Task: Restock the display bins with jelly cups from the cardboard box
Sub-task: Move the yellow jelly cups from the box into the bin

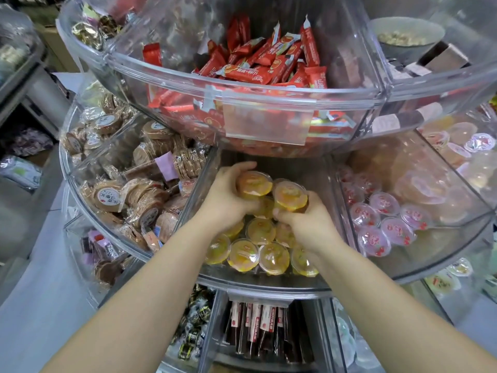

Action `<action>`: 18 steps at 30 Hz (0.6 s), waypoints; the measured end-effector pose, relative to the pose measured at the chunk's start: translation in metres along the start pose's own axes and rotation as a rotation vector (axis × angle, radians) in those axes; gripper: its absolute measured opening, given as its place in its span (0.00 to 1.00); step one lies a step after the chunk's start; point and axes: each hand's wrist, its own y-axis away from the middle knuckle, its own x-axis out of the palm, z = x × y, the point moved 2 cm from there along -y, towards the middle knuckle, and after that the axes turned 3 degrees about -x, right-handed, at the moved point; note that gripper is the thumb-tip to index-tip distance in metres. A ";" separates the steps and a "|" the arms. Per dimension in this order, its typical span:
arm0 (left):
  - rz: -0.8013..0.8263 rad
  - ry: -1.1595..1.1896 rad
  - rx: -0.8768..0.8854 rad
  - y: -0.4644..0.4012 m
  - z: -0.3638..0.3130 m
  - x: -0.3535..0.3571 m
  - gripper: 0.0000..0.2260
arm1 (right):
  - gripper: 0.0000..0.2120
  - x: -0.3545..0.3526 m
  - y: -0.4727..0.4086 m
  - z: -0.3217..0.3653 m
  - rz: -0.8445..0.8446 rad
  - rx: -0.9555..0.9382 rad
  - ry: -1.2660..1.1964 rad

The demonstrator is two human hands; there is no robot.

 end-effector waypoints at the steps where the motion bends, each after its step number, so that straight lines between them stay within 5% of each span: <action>1: -0.038 -0.089 0.024 -0.005 -0.002 0.004 0.33 | 0.12 0.001 -0.005 0.003 0.012 0.013 0.012; 4: -0.122 -0.161 0.065 -0.019 0.000 0.010 0.31 | 0.09 0.010 -0.022 0.009 -0.027 0.032 -0.001; 10: -0.170 0.016 -0.098 -0.044 0.025 0.024 0.30 | 0.08 0.030 -0.045 -0.001 -0.373 0.035 0.016; 18: -0.223 -0.125 -0.146 -0.049 0.047 0.032 0.22 | 0.09 0.035 -0.057 -0.010 -0.406 0.021 0.044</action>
